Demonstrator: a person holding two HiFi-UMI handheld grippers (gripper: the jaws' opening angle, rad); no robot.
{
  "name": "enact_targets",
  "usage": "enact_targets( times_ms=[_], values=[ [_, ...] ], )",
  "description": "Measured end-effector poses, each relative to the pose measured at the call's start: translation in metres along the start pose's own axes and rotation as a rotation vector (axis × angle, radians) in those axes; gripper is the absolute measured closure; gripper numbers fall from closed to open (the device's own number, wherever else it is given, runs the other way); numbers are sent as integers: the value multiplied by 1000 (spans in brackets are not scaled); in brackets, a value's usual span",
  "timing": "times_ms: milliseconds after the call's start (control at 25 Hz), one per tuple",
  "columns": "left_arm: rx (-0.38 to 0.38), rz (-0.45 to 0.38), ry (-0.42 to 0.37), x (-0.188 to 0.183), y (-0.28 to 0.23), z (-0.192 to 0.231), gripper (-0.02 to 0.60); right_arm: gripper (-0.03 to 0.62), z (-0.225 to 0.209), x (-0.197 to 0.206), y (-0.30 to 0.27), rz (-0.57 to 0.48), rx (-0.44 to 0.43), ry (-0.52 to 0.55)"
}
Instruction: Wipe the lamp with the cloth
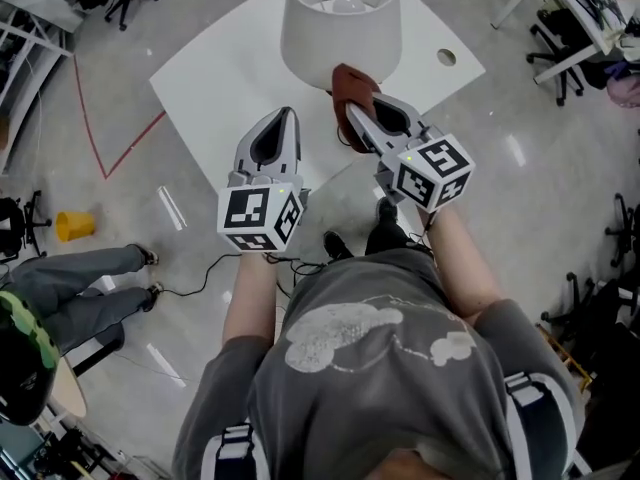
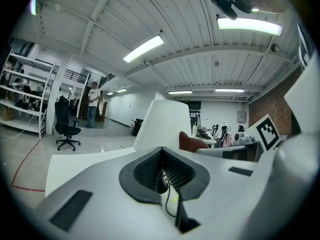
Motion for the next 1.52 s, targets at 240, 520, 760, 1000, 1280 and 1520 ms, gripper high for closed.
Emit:
enact_targets(
  times_ms=[240,520,760,1000,1280,1520],
  values=[
    [-6,-23,-6,-10,-8,-7,574,508,6,-32,16,-50,-23,44],
    [-40,-60,-49,-43,-12,-13,574,508,32,-99,24,-180,-149,100],
    [-49,-79,-52,-57,-9,1,574,508,51,-131,15,-231,-183,147],
    [32,-68,-48,-54,-18,24,574,508,49,-116,-14,-206,-91,143],
    [164,-30,-46,-49,-25,55,574,508,50,-84,-42,-175,66,95],
    [230,-5,-32,-36,-24,78,574,508,46,-45,-61,-126,173,44]
  ],
)
Point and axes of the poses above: the fingertips, and each gripper's own axes: y backward along the fingers, z to its left, x out of its underside, the point moved 1 cm from there along y, backward along the fingers, and after that the axes turned 4 degrees about -y, right-handed, at the moved point
